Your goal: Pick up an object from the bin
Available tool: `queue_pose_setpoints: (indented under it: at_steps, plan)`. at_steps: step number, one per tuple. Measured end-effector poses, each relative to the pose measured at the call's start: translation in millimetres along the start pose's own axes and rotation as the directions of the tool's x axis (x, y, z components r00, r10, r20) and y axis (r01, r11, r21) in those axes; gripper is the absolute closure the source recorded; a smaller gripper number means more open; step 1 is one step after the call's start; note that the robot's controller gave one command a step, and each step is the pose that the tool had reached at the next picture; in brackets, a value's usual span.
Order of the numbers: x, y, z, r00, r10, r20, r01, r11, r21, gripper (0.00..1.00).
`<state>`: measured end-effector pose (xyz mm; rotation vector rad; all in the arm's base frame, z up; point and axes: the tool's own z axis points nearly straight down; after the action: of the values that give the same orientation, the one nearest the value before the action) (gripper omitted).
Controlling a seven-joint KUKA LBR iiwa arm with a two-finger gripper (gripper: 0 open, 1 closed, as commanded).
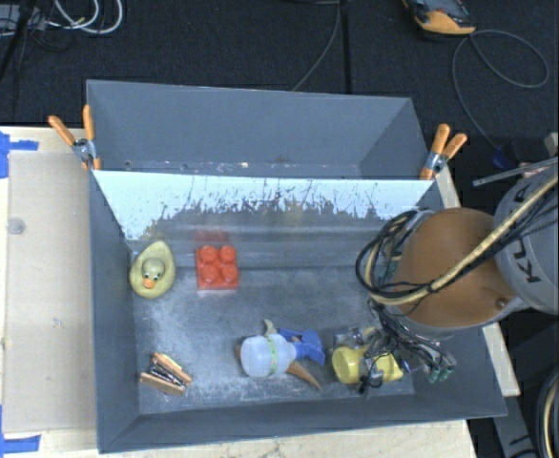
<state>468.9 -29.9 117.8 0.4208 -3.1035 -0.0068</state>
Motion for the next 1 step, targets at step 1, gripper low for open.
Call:
queue_pose_setpoints:
  at_steps: [1]
  plan:
    - [0.1, 0.2, -1.9, 1.000, 0.000, 0.000, 0.000, 1.000, 0.000, 1.00]
